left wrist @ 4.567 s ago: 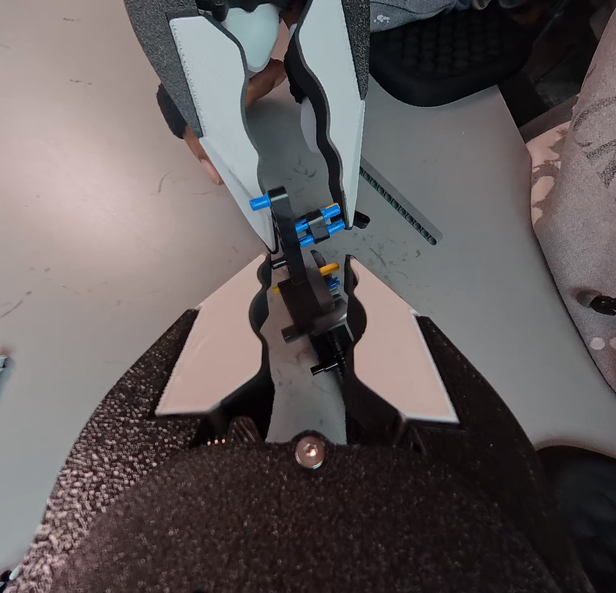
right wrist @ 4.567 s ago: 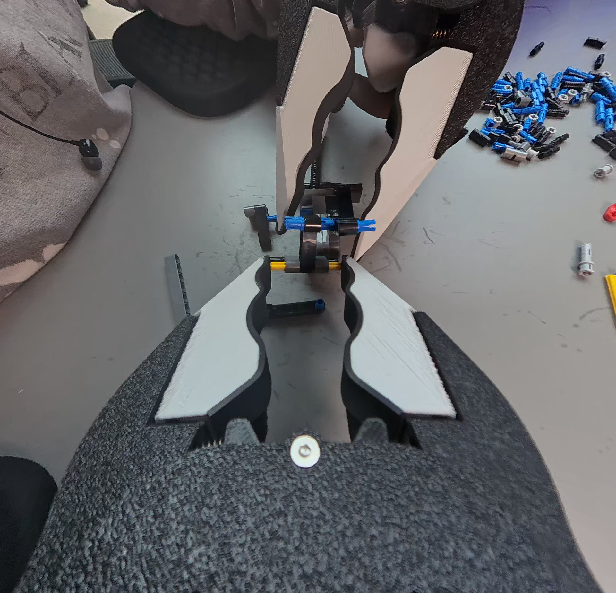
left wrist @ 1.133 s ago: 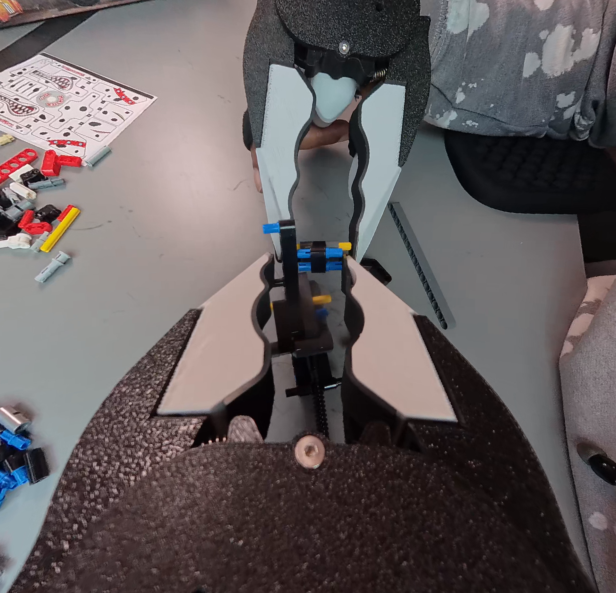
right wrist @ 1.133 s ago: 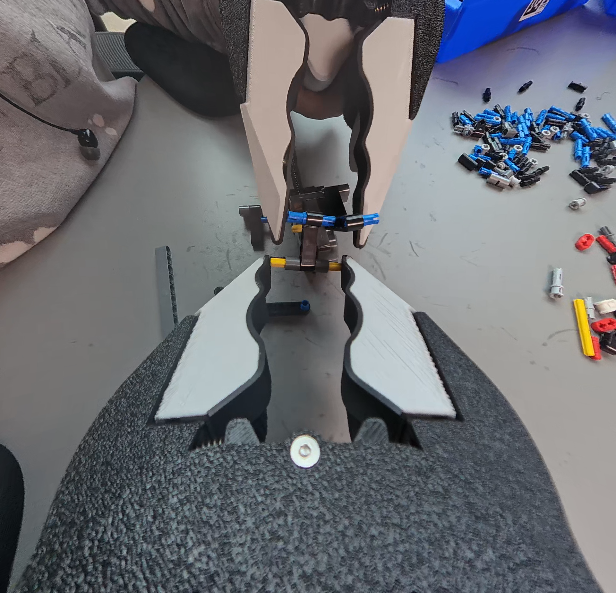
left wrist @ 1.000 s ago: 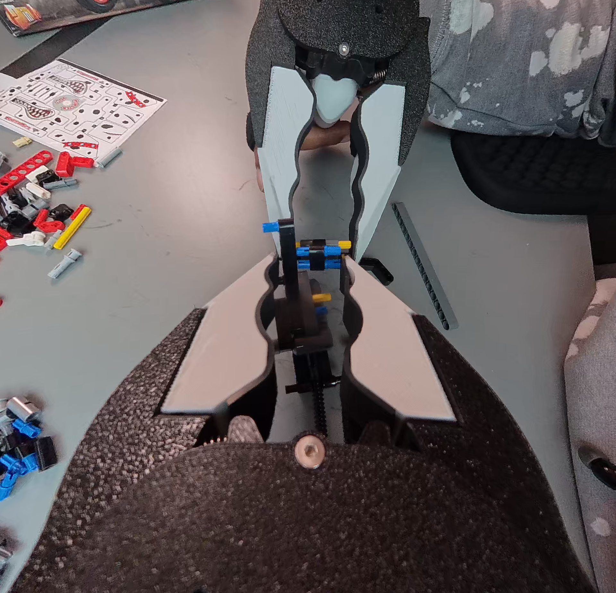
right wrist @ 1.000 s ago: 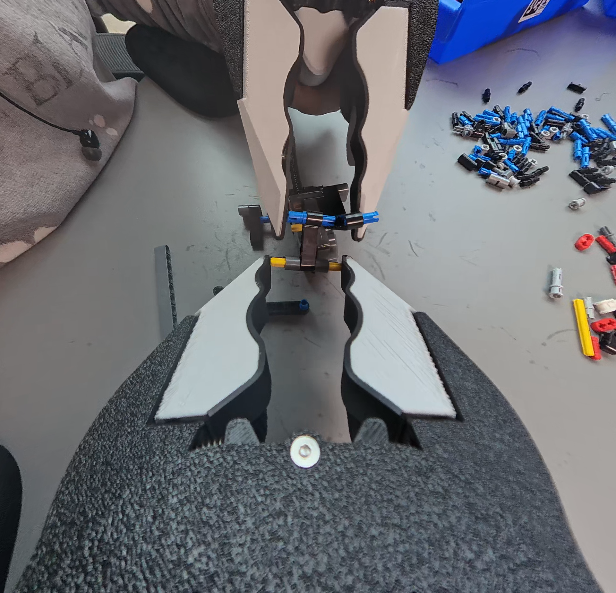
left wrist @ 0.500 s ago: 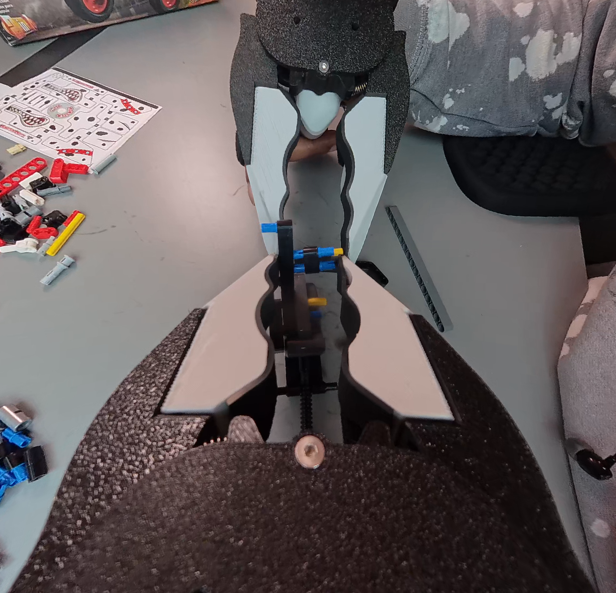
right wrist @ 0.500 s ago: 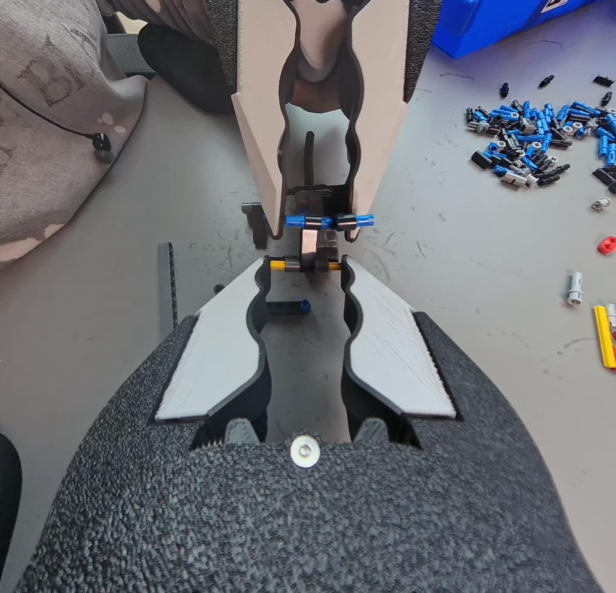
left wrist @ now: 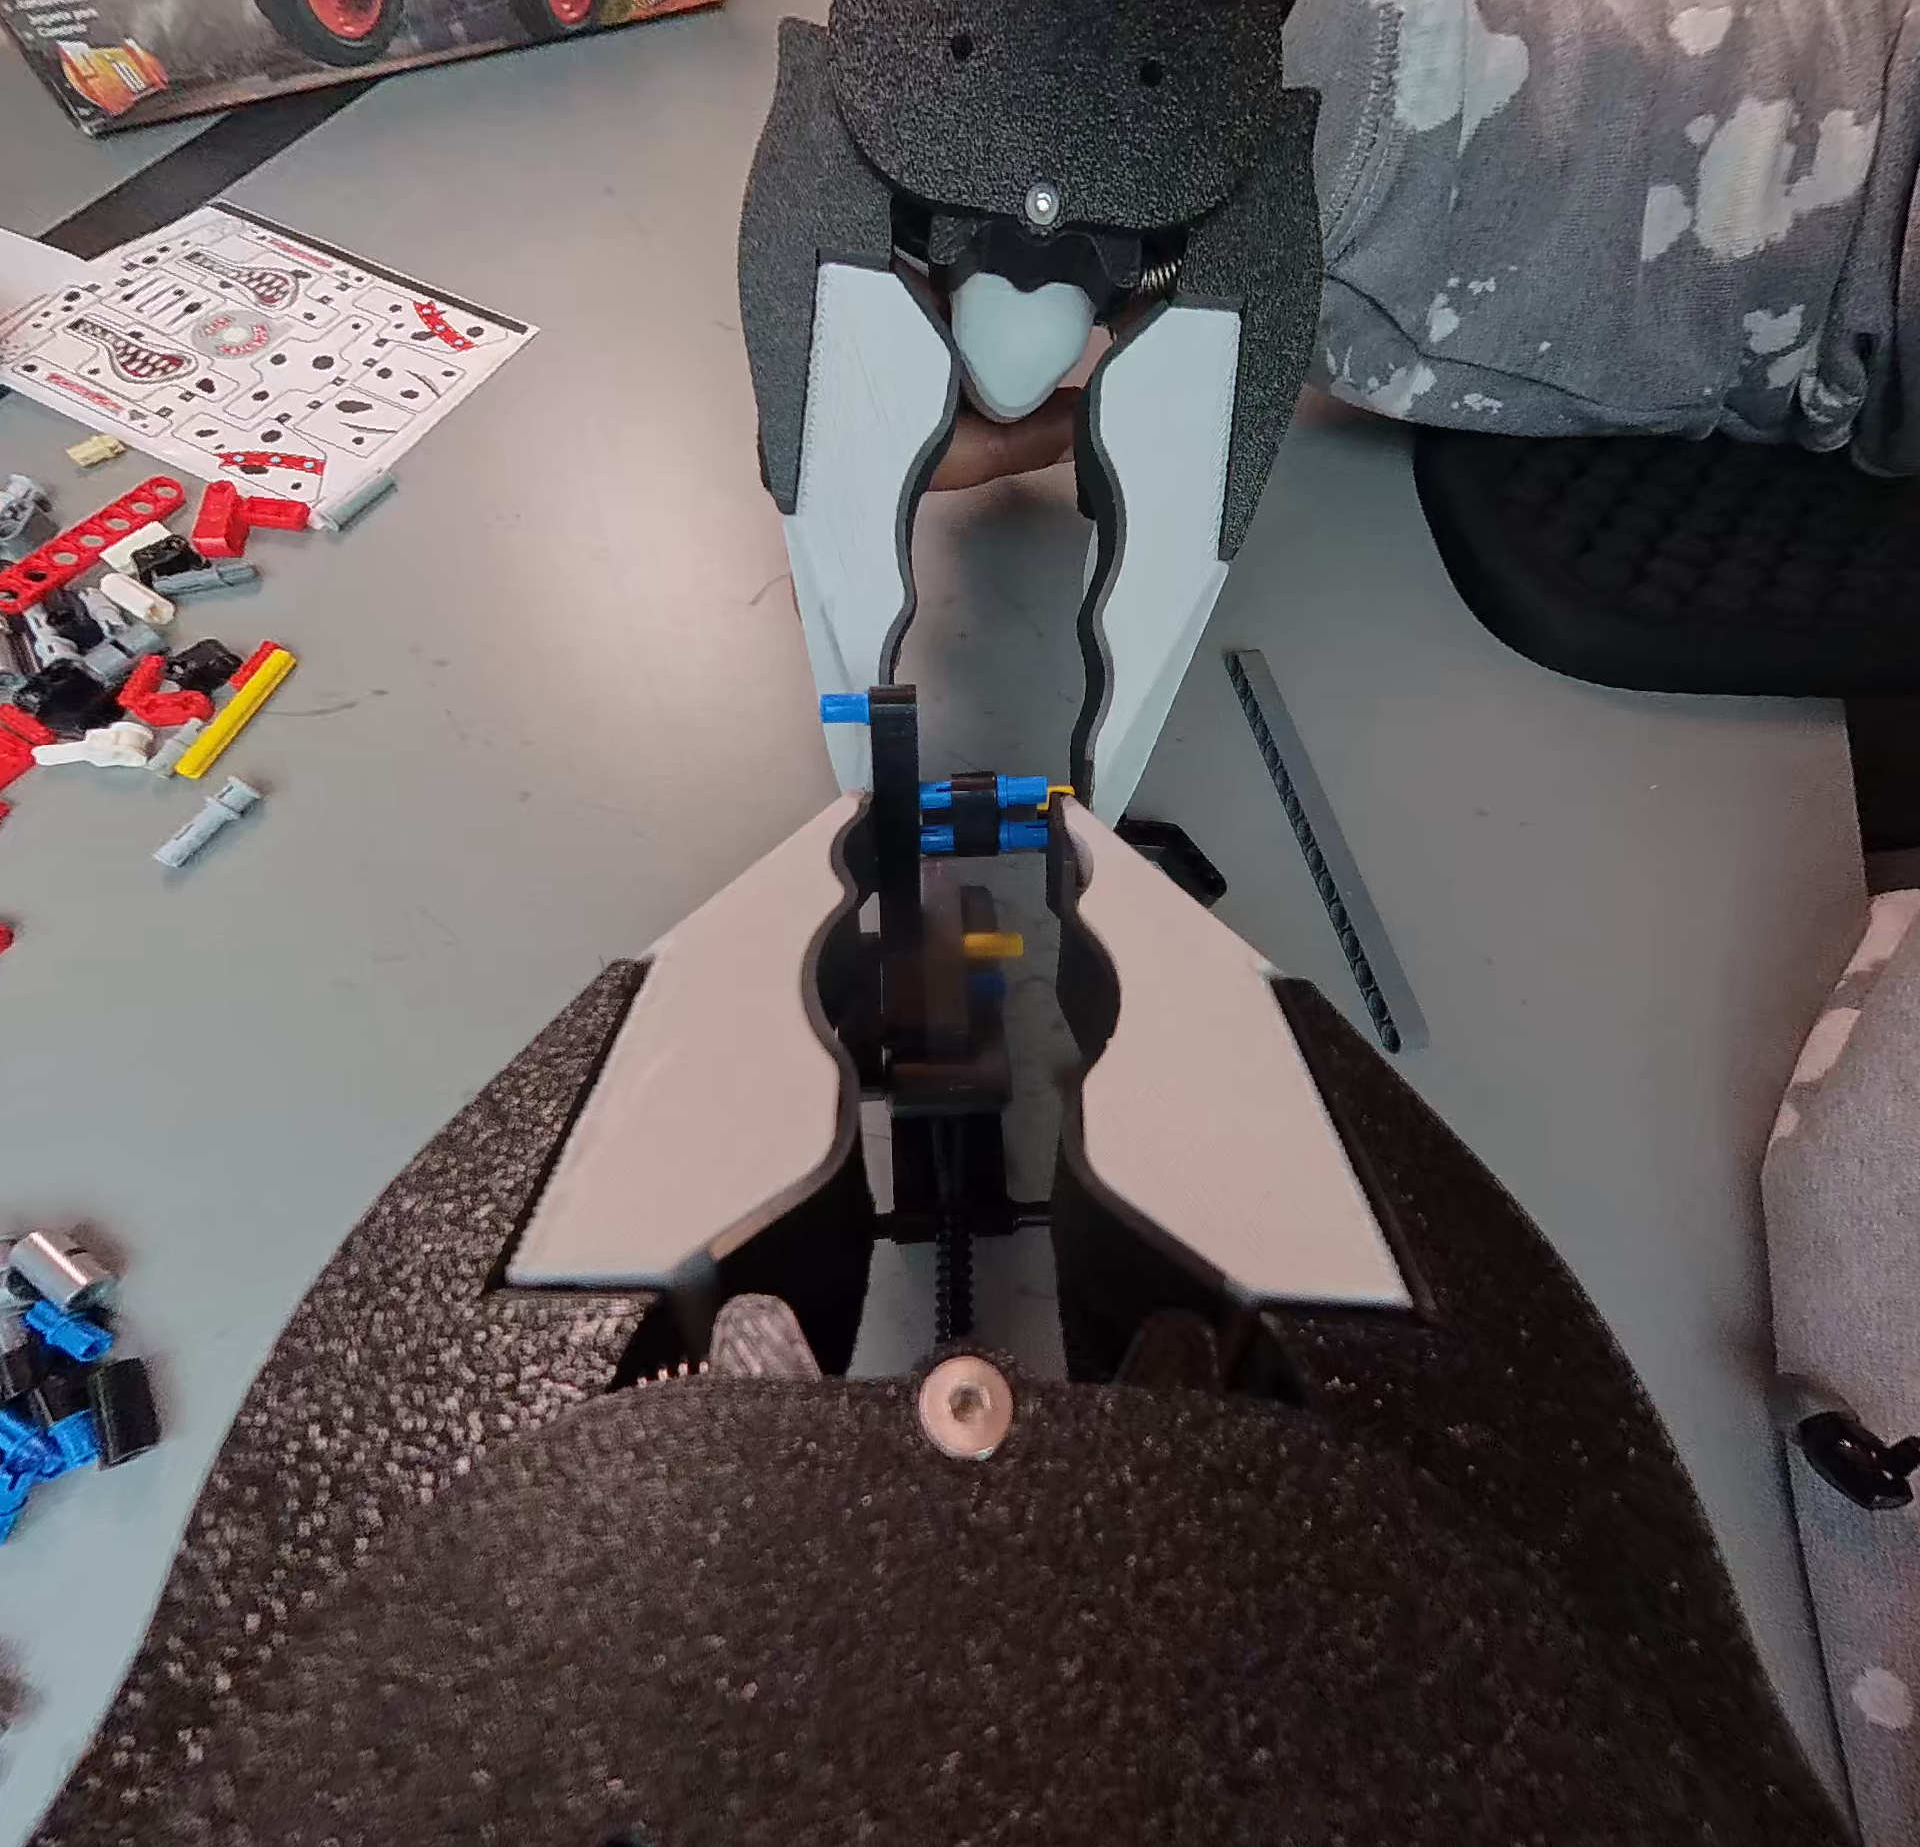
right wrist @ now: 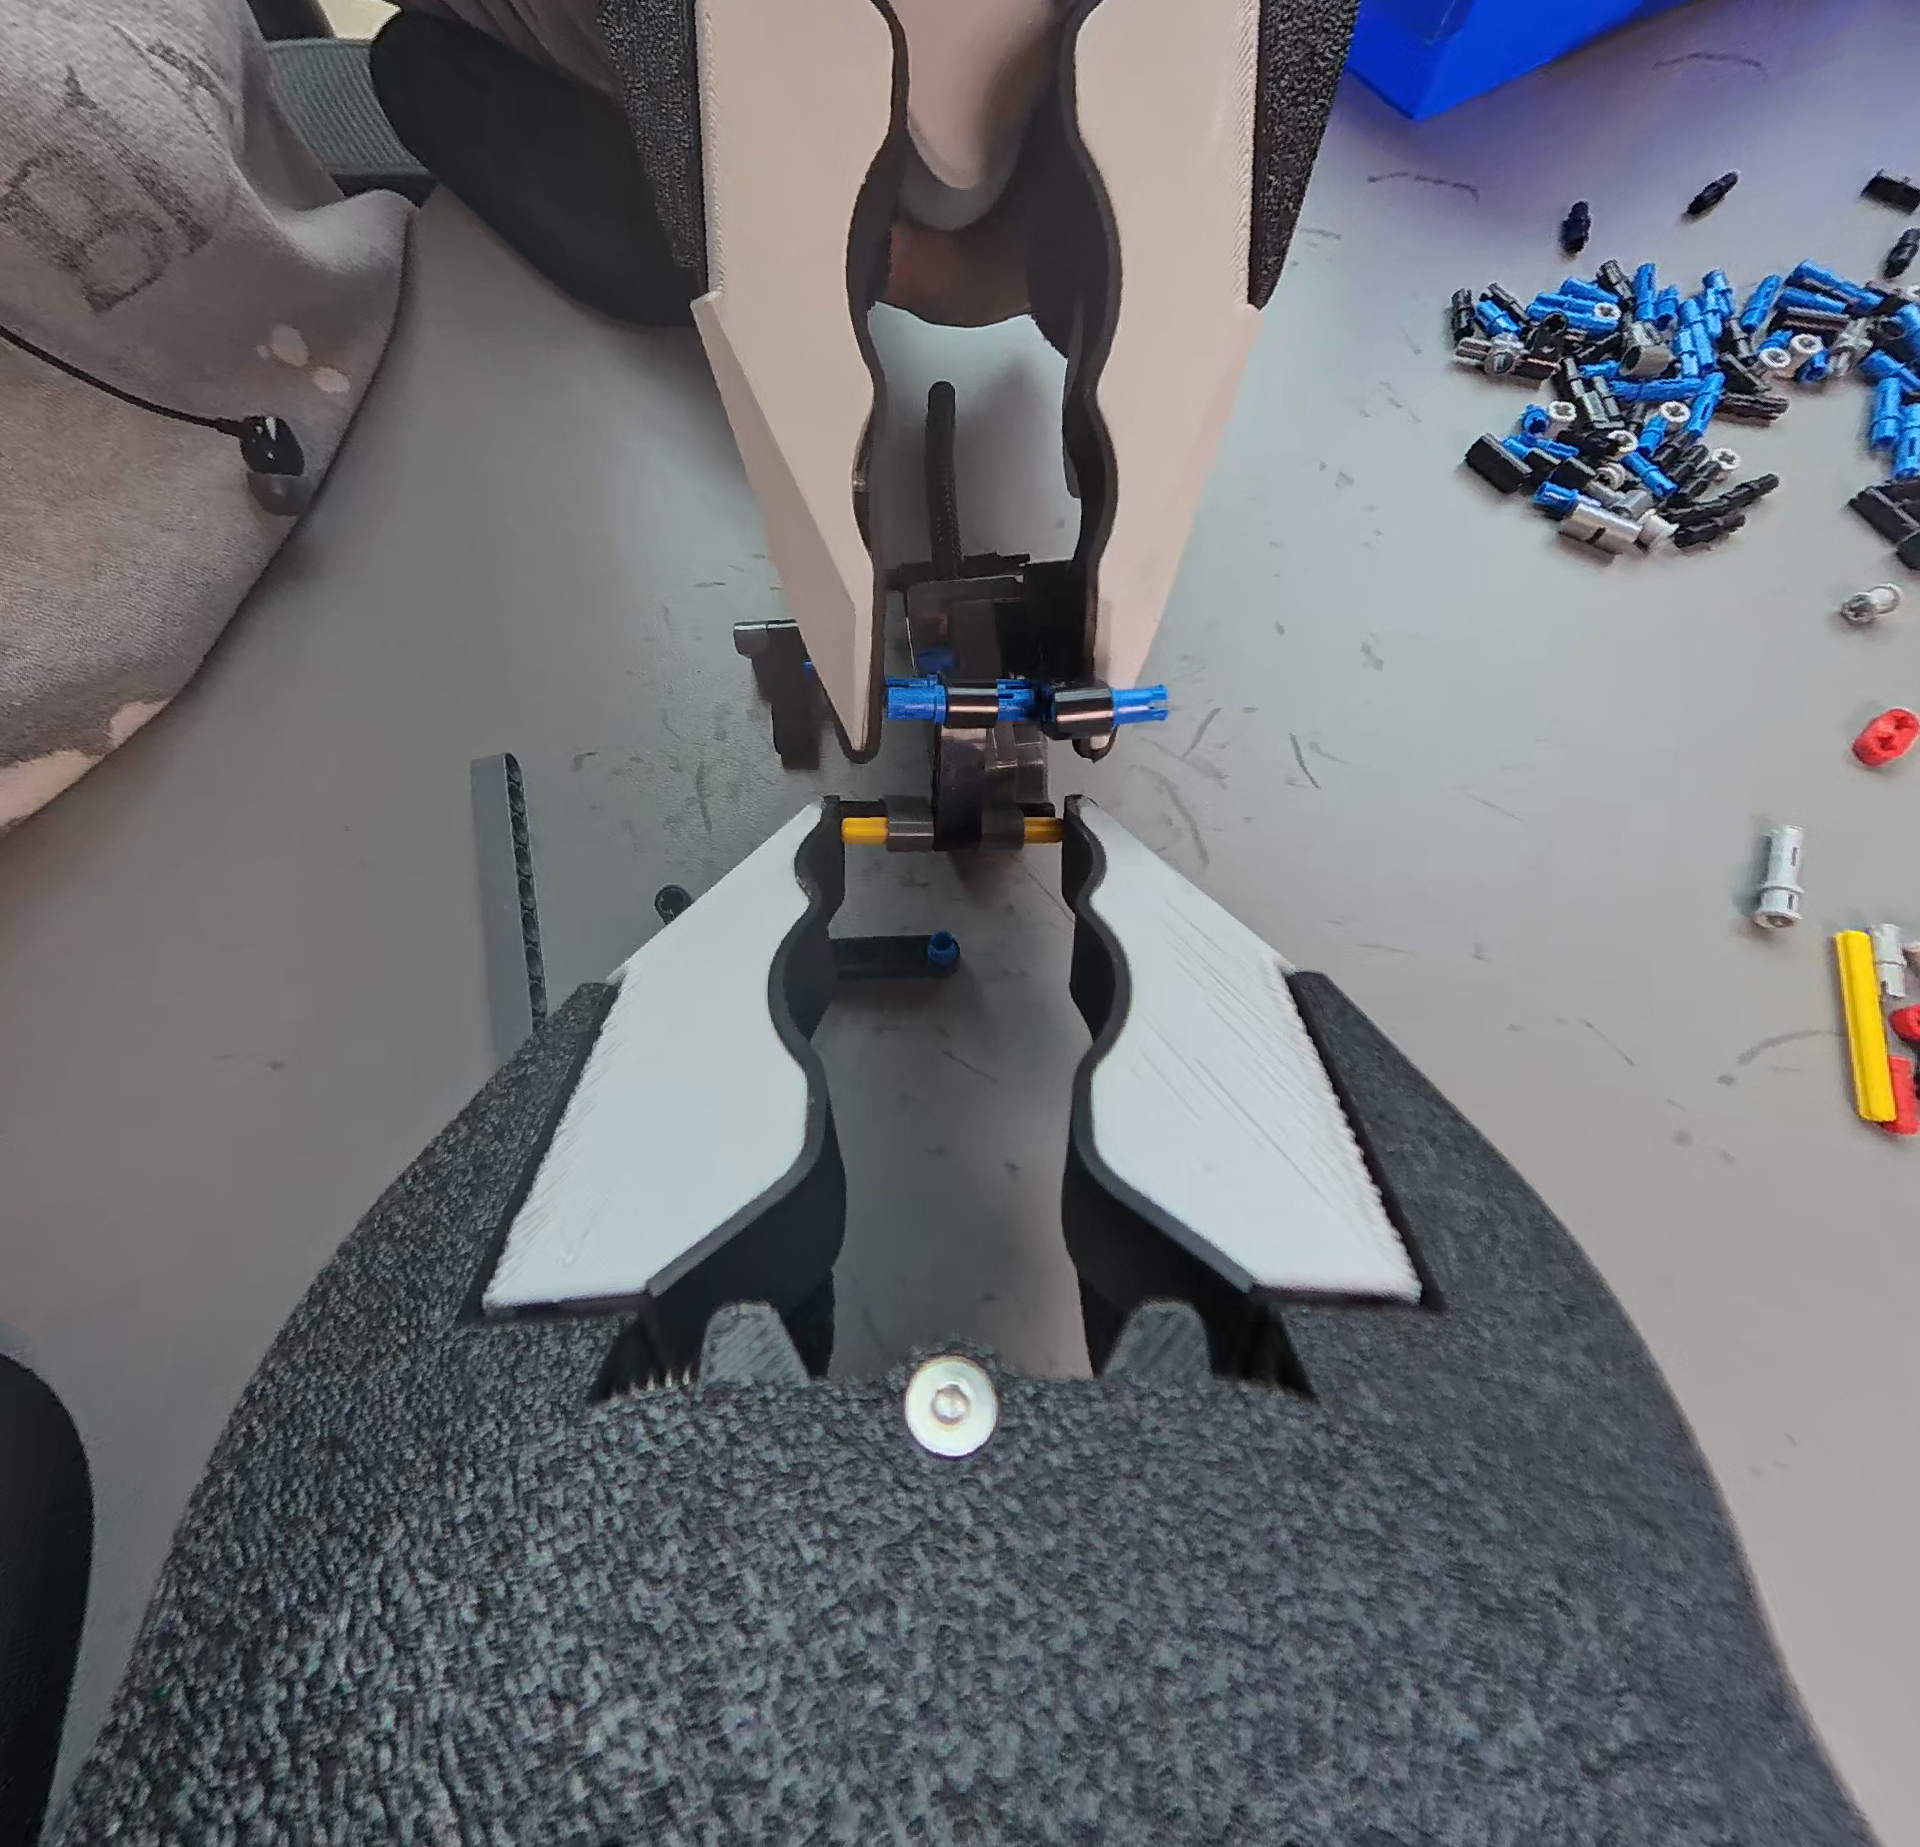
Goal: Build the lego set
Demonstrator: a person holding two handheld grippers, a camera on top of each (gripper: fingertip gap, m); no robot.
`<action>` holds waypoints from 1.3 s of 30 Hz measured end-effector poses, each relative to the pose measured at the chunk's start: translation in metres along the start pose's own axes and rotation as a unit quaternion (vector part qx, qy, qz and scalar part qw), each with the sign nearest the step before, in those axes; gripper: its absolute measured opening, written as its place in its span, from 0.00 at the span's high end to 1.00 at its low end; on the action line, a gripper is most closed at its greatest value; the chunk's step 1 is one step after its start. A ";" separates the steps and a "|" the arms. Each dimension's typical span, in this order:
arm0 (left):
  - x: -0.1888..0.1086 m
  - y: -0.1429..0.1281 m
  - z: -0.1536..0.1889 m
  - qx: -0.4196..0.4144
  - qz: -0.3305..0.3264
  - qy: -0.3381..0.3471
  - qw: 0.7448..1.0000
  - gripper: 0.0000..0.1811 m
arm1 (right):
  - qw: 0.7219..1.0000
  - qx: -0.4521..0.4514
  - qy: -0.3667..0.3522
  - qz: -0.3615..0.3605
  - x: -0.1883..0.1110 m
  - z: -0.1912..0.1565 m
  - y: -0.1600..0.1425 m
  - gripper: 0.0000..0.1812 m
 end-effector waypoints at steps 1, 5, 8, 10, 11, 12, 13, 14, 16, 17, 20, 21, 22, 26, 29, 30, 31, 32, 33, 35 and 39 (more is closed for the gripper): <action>0.000 0.000 0.000 -0.001 -0.001 0.003 1.000 0.83 | 1.000 -0.002 -0.004 -0.002 0.000 0.000 0.000 0.77; 0.000 0.000 0.000 0.001 -0.006 0.007 1.000 0.83 | 1.000 -0.013 -0.015 -0.012 0.000 -0.001 0.002 0.77; 0.000 0.000 -0.001 -0.003 -0.006 0.005 1.000 0.83 | 0.999 -0.023 -0.023 -0.019 -0.001 -0.002 0.004 0.77; -0.001 0.000 -0.001 -0.006 -0.005 0.004 1.000 0.83 | 0.999 -0.026 -0.030 -0.025 -0.001 -0.003 0.005 0.77; 0.000 0.000 0.000 -0.005 -0.006 0.004 1.000 0.83 | 0.999 -0.027 -0.032 -0.029 -0.001 -0.004 0.006 0.77; 0.000 0.000 0.000 -0.004 -0.009 0.005 1.000 0.83 | 0.999 -0.027 -0.032 -0.034 -0.001 -0.004 0.006 0.77; 0.000 0.000 0.001 -0.003 -0.011 0.004 1.000 0.83 | 0.998 -0.025 -0.030 -0.039 -0.002 -0.005 0.007 0.77; 0.000 0.000 0.001 -0.004 -0.011 0.003 1.000 0.83 | 0.998 -0.022 -0.026 -0.043 -0.002 -0.005 0.008 0.77; 0.000 0.000 0.002 -0.003 -0.013 -0.001 1.000 0.83 | 0.999 -0.017 -0.021 -0.047 -0.002 -0.006 0.008 0.77; 0.000 0.000 0.002 -0.003 -0.012 -0.002 1.000 0.83 | 0.998 -0.012 -0.019 -0.050 -0.002 -0.006 0.009 0.77; 0.000 0.000 0.001 -0.013 -0.007 -0.008 1.000 0.83 | 0.998 -0.005 -0.014 -0.055 -0.002 -0.006 0.009 0.77; 0.000 0.000 0.002 -0.014 -0.007 -0.007 1.000 0.83 | 0.998 -0.004 -0.014 -0.056 -0.002 -0.006 0.009 0.77; 0.000 0.000 0.002 -0.013 -0.008 -0.006 1.000 0.83 | 0.998 -0.005 -0.014 -0.056 -0.002 -0.006 0.009 0.77; 0.000 -0.001 0.002 -0.018 -0.001 -0.012 1.000 0.84 | 0.998 -0.001 -0.012 -0.059 -0.003 -0.007 0.010 0.77; -0.001 -0.003 0.002 -0.021 0.005 -0.021 1.000 0.83 | 0.998 0.002 -0.009 -0.061 -0.002 -0.008 0.010 0.77; -0.001 -0.003 0.002 -0.021 0.011 -0.025 0.999 0.83 | 0.998 0.007 -0.007 -0.061 -0.002 -0.008 0.011 0.77; -0.001 -0.005 0.002 -0.025 0.017 -0.033 0.999 0.83 | 0.998 0.013 -0.004 -0.063 -0.002 -0.008 0.011 0.77; -0.002 -0.005 0.001 -0.031 0.017 -0.037 0.999 0.83 | 0.998 0.020 0.003 -0.062 -0.002 -0.008 0.011 0.77; -0.002 -0.004 0.001 -0.031 0.015 -0.036 0.999 0.83 | 0.998 0.027 0.005 -0.062 -0.001 -0.008 0.011 0.77; -0.002 -0.004 0.003 -0.024 0.012 -0.035 0.999 0.83 | 0.997 0.037 0.011 -0.068 0.000 -0.008 0.011 0.77; -0.003 -0.003 0.004 -0.022 0.010 -0.027 0.999 0.83 | 0.996 0.053 0.013 -0.070 -0.001 -0.009 0.012 0.77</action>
Point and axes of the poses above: each gripper's, where its closed fingertips meet, x out along the fingers, y out of its top, z = x × y across the jaws, the point moved 10 cm from there along -x, back along the fingers, and after that the axes turned 15 degrees about -y, right-handed, at the moved point
